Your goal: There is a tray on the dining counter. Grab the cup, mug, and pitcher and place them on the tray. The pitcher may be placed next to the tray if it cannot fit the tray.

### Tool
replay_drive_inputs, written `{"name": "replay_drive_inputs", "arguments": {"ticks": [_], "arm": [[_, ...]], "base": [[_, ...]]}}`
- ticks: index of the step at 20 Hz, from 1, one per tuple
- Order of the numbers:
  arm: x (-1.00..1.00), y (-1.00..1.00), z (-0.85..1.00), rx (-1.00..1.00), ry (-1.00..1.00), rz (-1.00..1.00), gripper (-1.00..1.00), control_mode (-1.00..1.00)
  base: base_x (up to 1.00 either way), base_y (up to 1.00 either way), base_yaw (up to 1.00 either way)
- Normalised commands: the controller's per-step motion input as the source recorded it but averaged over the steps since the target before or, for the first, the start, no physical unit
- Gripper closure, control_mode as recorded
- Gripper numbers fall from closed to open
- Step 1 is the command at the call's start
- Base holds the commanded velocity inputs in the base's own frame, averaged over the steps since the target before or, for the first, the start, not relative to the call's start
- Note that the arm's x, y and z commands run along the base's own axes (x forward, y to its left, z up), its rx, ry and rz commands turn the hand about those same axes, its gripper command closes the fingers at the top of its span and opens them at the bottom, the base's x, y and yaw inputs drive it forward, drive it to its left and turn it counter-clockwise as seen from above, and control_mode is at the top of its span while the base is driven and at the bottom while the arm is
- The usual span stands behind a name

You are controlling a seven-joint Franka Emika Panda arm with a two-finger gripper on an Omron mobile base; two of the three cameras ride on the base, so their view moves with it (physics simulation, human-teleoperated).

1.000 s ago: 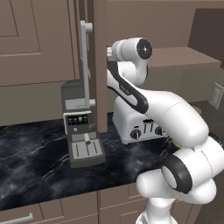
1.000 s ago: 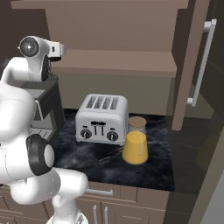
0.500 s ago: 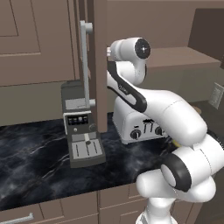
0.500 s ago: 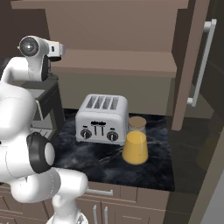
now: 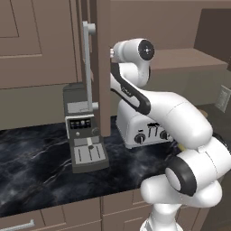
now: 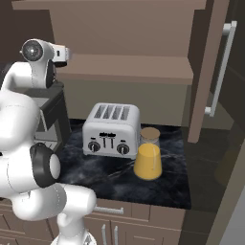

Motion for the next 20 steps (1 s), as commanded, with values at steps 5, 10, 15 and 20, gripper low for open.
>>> {"name": "replay_drive_inputs", "arguments": {"ticks": [5, 10, 15, 20], "arm": [[0.10, 0.05, -0.08, 0.00, 0.00, 0.00, -1.00, -1.00], [0.07, 0.01, -0.07, 0.00, 0.00, 0.00, -1.00, -1.00], [0.08, 0.00, -0.08, 0.00, 0.00, 0.00, -1.00, -1.00], [0.10, 0.00, -0.06, 0.00, 0.00, 0.00, -1.00, -1.00]], "base": [[0.00, 0.00, 0.00], [0.00, 0.00, 0.00], [0.00, 0.00, 0.00], [0.00, 0.00, 0.00]]}}
